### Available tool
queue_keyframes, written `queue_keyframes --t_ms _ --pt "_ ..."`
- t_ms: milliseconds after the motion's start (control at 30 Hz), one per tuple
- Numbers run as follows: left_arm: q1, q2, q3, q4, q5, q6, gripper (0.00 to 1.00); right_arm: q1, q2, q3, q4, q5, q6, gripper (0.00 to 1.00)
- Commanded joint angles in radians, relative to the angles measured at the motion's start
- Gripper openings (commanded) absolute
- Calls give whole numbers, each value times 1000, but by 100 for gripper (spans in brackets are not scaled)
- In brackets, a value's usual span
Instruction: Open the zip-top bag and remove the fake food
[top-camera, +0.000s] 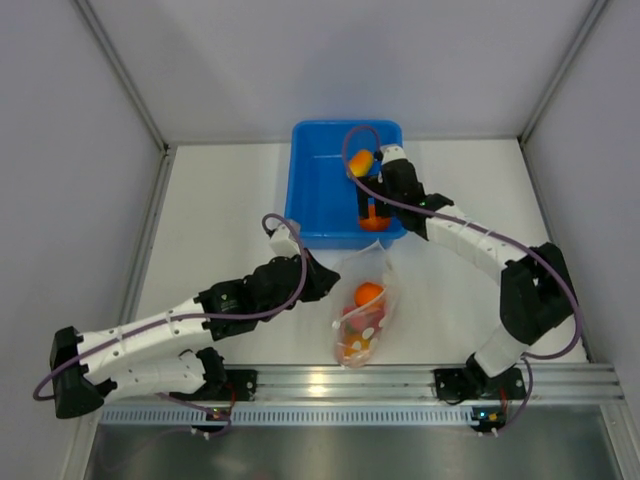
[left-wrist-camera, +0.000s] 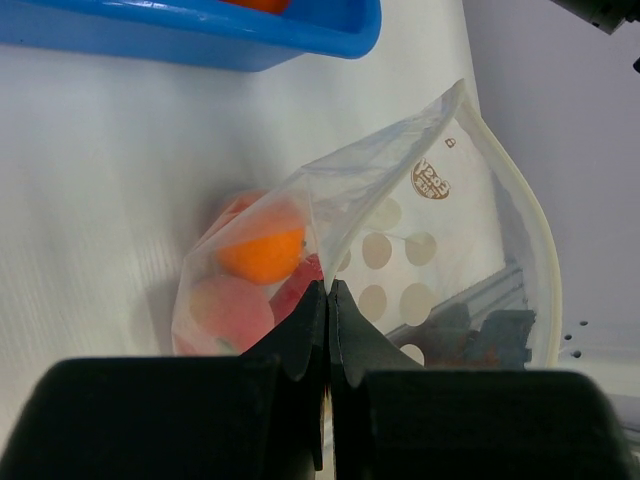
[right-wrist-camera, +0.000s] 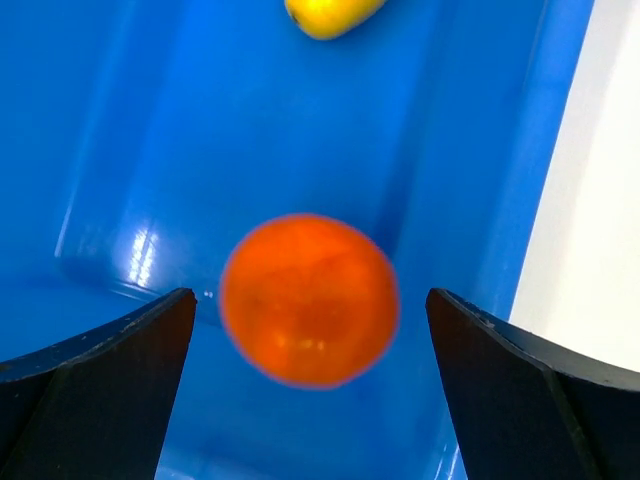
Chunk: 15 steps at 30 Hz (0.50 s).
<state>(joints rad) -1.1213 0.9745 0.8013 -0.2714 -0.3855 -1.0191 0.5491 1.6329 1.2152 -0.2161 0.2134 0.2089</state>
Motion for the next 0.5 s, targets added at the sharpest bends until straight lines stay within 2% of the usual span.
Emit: queue_keyframes --t_ms 0,200,233,267,333,367,400,467 --pt "-3 7 55 21 19 36 0 -11 -96 72 20 -19 -23 99" --pt "-3 18 68 21 27 37 0 -14 -223 76 -40 -17 10 99" --pt "-3 20 72 21 27 37 0 -20 -235 79 -54 -57 4 99" --pt "-3 23 73 21 25 37 0 -28 -260 81 -65 -165 1 99" --pt "-3 27 81 21 23 39 0 -41 -284 90 -110 -204 32 99" --pt "-3 29 84 21 23 39 0 -40 -316 92 -126 -254 43 95" --pt "-3 35 87 21 23 39 0 -41 -335 87 -144 -275 61 88" --pt "-3 39 96 21 25 39 0 -38 -396 78 -167 -336 101 81"
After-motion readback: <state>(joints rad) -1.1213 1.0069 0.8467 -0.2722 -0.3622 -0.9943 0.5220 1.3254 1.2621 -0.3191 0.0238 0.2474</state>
